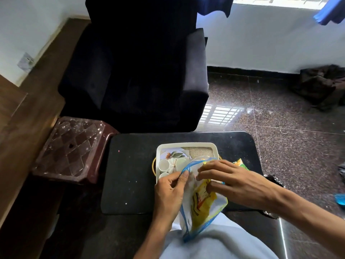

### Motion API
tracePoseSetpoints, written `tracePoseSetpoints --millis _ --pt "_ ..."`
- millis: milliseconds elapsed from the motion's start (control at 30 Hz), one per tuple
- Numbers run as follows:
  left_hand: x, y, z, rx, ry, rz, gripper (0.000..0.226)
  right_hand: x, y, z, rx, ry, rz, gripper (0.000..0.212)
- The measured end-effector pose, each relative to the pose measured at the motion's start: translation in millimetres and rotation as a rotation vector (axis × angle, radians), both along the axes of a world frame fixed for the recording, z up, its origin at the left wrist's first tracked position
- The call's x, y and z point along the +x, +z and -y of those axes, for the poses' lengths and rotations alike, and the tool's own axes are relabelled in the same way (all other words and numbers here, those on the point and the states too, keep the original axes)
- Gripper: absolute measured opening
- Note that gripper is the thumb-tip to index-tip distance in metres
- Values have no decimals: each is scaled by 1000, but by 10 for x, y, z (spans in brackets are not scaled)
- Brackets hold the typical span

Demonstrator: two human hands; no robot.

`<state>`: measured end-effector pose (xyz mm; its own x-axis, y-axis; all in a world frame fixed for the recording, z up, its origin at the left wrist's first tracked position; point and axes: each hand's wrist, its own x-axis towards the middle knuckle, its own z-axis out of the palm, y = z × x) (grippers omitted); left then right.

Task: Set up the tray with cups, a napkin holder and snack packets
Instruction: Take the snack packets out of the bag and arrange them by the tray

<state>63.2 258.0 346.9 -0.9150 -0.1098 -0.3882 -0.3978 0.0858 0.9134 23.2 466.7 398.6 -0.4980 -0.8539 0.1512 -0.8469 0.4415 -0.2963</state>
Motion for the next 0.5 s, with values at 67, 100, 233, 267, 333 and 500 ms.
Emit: tracePoseSetpoints --millis 67,100,233,267,333,500 --pt "-37 10 -46 35 6 11 20 -52 119 -68 -23 32 -25 33" --pt "-52 -1 -64 38 4 14 17 -85 192 -95 -47 18 -8 37" --pt "-100 -6 -204 46 -11 86 23 -218 487 -262 -215 -127 156 37" --pt "-100 3 -249 86 -8 104 23 -262 554 -330 -276 -180 175 34" --pt "-87 -2 -330 84 14 122 25 -353 635 -490 -378 -323 170 27" --pt "-51 50 -516 110 111 129 34 -535 659 -925 -665 -721 469 22"
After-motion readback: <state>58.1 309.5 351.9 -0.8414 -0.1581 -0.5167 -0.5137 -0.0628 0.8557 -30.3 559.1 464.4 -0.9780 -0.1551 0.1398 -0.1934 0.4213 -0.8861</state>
